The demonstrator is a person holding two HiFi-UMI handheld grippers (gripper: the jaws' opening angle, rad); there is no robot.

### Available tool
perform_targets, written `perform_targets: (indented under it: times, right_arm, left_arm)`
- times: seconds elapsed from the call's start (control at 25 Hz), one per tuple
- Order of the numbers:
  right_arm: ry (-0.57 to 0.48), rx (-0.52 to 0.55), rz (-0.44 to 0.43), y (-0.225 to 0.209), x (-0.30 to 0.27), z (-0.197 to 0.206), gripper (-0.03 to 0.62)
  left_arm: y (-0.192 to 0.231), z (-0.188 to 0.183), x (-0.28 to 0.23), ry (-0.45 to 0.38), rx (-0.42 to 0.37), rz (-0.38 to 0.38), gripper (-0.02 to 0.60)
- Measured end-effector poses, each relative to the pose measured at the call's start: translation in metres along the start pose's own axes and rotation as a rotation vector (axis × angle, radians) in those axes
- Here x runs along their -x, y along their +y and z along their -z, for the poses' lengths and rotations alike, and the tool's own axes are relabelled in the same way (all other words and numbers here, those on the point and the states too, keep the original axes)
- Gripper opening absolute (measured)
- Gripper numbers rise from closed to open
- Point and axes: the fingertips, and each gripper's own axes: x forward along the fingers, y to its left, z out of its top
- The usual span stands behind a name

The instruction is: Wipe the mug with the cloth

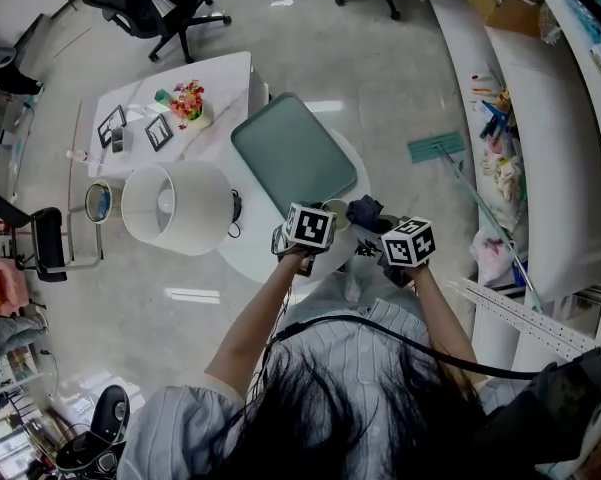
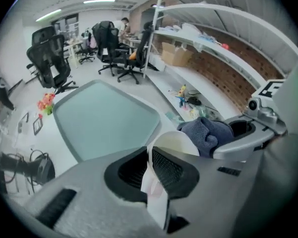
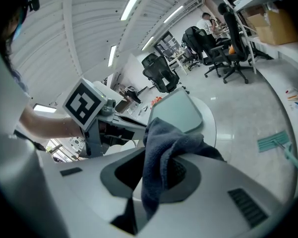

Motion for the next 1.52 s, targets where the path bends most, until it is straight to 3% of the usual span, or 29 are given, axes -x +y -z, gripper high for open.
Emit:
perform_targets:
  times: [0.2, 0.52, 0.76, 1.32, 1.52]
  right_arm:
    - [-0.006, -0.012, 0.004, -0.001, 0.0, 0.001, 0.08]
    - [-0.028, -0.036, 0.01, -0.002, 0.002, -0.001, 0.08]
    - [-0.022, -0.035, 0.01, 0.001, 0.001, 0.001, 0.08]
    - [0.016, -0.037, -0.015, 0.022, 0.001, 0.019, 0.08]
    - [0.071, -0.036, -0.032, 0.037, 0.001, 0.029, 0.08]
  left_arm:
    - [0.012, 0.004, 0.014, -0.015, 0.238, -0.058, 0.043]
    - [0.01, 0.019, 0.016, -0.091, 0.724, 0.015, 0.044]
    - [0.009, 0.025, 0.019, -0.112, 0.852, -0.015, 0.044]
    - [-0.006, 0.039, 0.019, -0.124, 1.182, 0.037, 0.043]
    - [-0.009, 0.04, 0.018, -0.127, 1.237, 0.038, 0.043]
